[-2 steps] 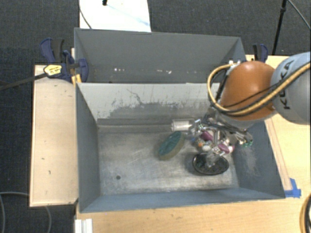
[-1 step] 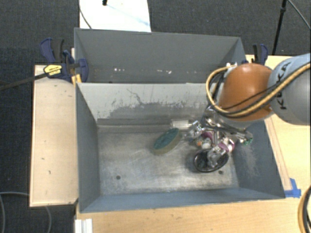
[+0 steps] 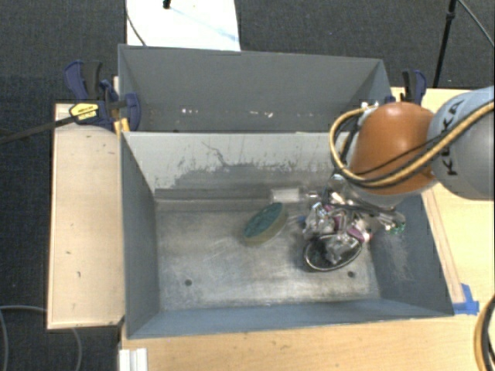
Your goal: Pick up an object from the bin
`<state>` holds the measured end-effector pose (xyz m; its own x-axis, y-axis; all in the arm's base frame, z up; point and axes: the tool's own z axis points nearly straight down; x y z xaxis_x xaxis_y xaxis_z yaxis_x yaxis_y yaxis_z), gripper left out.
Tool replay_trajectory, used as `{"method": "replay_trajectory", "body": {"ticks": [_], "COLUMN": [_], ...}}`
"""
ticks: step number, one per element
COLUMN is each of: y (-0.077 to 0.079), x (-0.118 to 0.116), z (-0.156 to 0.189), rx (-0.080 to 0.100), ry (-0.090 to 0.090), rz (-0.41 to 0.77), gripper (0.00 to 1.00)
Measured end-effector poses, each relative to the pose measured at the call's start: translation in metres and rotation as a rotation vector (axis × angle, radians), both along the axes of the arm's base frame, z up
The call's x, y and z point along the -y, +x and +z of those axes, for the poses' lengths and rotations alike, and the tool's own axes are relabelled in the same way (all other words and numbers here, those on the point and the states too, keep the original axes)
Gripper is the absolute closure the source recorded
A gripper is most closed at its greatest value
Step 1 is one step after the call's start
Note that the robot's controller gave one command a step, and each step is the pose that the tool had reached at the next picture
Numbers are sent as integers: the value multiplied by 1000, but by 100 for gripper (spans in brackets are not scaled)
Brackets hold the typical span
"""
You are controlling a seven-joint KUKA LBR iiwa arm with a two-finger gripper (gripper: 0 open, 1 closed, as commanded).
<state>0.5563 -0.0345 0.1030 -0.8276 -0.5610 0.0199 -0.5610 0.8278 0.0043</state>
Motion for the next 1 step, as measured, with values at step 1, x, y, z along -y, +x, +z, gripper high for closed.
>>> {"method": "replay_trajectory", "body": {"ticks": [1], "y": [4], "x": [4], "z": [188], "rx": [27], "ry": [9], "rz": [296], "gripper": [100]}}
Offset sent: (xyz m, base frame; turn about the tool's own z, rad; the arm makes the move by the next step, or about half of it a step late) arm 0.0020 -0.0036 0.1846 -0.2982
